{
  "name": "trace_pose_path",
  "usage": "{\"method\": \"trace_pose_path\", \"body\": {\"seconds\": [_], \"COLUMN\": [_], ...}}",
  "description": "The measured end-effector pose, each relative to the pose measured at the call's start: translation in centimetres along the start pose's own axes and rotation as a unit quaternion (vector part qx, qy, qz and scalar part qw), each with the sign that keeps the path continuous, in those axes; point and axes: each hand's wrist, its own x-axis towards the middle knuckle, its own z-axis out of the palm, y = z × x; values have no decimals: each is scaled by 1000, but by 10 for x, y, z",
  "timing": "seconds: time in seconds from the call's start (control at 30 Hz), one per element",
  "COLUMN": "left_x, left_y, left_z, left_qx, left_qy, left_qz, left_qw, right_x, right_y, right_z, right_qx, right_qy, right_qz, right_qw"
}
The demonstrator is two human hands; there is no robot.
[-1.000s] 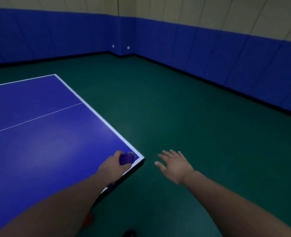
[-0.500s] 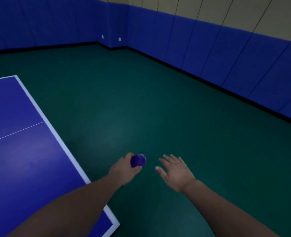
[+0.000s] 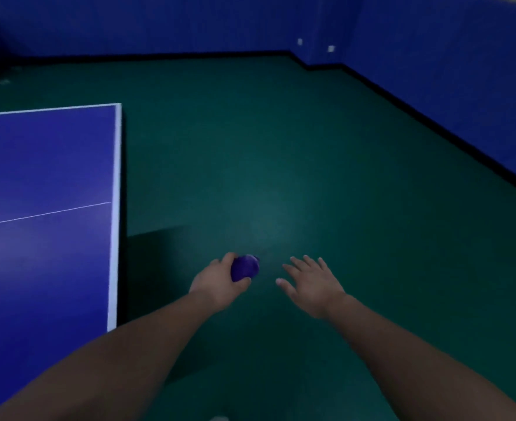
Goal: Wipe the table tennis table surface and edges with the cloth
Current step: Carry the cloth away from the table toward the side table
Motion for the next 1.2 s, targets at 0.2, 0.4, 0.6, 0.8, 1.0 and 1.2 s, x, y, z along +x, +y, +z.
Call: {"method": "trace_pose_path", "body": {"seconds": [0.2, 0.4, 0.6, 0.8, 1.0, 1.2], "left_x": [74, 216, 385, 546, 710, 845], "left_y": [-24, -63, -67, -53, -64, -84], "left_z": [-52, -108, -174, -226, -283, -373], "left_qx": [-14, -54, -120, -145, -126, -119], "left_qy": [59, 93, 111, 122, 156, 209], "left_qz": [-84, -123, -131, -128, -150, -208], "left_qw": [995, 987, 978, 974, 968, 948], "right_x": [133, 288, 449, 598, 779, 951], "right_y": [-5, -12, 4, 42, 57, 42], "right_z": [-52, -108, -191, -255, -316, -422], "right_qx": [-26, -40, -46, -28, -35, -47], "right_qy": [6, 9, 22, 35, 41, 56], "right_qz": [-99, -142, -126, -104, -150, -222], "right_qw": [995, 989, 991, 994, 987, 972]}}
